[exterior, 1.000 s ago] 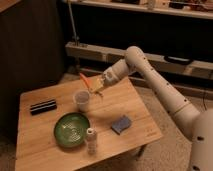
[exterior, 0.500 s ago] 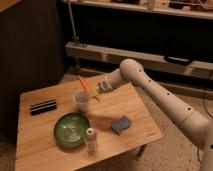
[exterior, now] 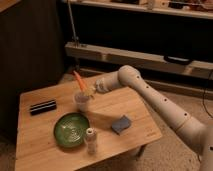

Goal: Place the pepper in the ceramic cup

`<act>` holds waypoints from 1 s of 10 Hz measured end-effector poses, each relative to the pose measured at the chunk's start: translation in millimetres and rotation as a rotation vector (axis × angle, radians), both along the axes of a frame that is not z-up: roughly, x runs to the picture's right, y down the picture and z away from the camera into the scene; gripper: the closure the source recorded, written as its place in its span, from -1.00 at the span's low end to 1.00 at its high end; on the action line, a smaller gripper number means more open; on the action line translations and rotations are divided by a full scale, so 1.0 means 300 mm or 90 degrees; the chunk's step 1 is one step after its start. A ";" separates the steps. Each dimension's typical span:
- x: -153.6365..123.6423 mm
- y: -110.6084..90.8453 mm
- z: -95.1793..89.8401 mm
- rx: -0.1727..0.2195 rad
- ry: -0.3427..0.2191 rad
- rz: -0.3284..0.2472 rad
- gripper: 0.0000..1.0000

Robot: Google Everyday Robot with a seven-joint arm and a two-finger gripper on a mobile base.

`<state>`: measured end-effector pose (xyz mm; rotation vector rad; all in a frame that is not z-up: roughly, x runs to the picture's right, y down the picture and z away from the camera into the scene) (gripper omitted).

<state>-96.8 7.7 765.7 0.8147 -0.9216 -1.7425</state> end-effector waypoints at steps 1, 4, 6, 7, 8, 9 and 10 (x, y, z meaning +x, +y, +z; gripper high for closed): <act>-0.006 -0.013 0.015 0.011 -0.001 0.009 0.66; -0.033 -0.050 0.053 0.042 -0.001 0.030 0.66; -0.037 -0.053 0.079 0.055 0.003 0.048 0.66; -0.043 -0.052 0.084 0.057 0.002 0.051 0.66; -0.046 -0.047 0.090 0.060 0.003 0.053 0.66; -0.047 -0.040 0.097 0.063 0.002 0.053 0.66; -0.054 -0.037 0.098 0.065 -0.002 0.054 0.66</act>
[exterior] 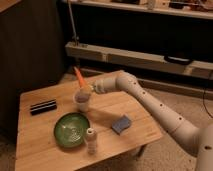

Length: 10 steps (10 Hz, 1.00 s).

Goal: Place the pepper in the ceramic cup

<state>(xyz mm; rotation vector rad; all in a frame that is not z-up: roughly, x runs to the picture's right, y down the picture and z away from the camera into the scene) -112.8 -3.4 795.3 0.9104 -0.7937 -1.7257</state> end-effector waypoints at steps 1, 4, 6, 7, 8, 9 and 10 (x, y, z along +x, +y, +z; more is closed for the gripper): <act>-0.004 -0.002 0.000 0.002 -0.003 0.002 0.66; -0.027 -0.005 0.005 0.006 -0.011 0.008 0.66; -0.038 -0.002 0.016 0.006 -0.014 0.008 0.66; -0.042 0.000 0.021 0.008 -0.014 0.007 0.66; -0.045 0.004 0.025 0.011 -0.015 0.006 0.66; -0.048 0.007 0.028 0.016 -0.016 0.005 0.66; -0.049 0.009 0.029 0.019 -0.017 0.004 0.66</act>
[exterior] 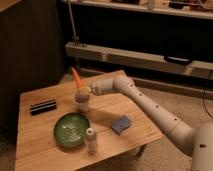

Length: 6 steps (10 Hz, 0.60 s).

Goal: Place the pepper in the ceramic cup

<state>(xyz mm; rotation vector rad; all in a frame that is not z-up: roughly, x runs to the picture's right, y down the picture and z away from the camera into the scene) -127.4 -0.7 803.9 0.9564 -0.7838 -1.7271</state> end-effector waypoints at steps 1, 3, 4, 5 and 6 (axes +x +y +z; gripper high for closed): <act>-0.001 0.002 0.000 0.003 0.000 -0.003 0.66; -0.007 0.000 0.005 0.015 0.006 -0.003 0.66; -0.008 -0.005 0.006 0.019 0.011 0.001 0.66; 0.000 -0.009 0.014 0.026 0.017 0.009 0.66; 0.006 -0.011 0.018 0.027 0.018 0.015 0.66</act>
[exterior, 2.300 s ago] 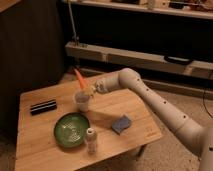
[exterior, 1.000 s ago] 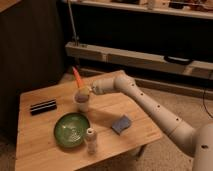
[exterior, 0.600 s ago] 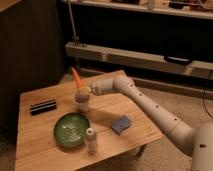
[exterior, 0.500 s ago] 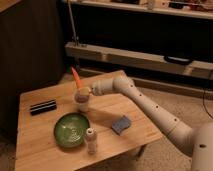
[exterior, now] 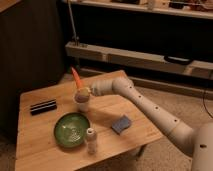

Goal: Place the pepper in the ceramic cup

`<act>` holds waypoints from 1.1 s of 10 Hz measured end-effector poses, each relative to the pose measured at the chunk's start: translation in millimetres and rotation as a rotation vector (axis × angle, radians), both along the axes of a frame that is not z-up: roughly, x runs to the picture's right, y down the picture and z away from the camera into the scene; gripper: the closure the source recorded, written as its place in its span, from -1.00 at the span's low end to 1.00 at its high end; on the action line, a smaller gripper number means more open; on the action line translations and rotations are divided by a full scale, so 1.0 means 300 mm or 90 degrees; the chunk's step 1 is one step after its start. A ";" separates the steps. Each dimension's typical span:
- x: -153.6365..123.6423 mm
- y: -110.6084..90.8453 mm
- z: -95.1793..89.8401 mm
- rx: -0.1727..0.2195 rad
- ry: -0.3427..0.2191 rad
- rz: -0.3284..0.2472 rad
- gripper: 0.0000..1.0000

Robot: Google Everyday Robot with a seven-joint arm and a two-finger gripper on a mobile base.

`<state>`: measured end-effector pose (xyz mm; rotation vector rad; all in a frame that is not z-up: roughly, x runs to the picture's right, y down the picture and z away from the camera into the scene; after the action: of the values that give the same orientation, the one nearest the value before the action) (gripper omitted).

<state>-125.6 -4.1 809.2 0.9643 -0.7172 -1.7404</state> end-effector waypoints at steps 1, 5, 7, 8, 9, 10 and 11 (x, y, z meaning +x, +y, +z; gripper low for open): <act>0.010 -0.004 0.002 0.005 0.001 0.004 0.66; 0.049 -0.007 -0.008 0.014 0.008 0.008 0.66; 0.052 -0.003 -0.015 0.012 0.003 0.003 0.66; 0.055 0.001 -0.019 0.007 -0.001 -0.002 0.66; 0.058 0.004 -0.024 0.003 -0.002 -0.011 0.66; 0.060 0.000 -0.032 0.001 -0.003 -0.018 0.66; 0.065 -0.001 -0.038 0.000 -0.003 -0.023 0.66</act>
<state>-106.0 -4.5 797.7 0.9610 -0.7419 -1.7703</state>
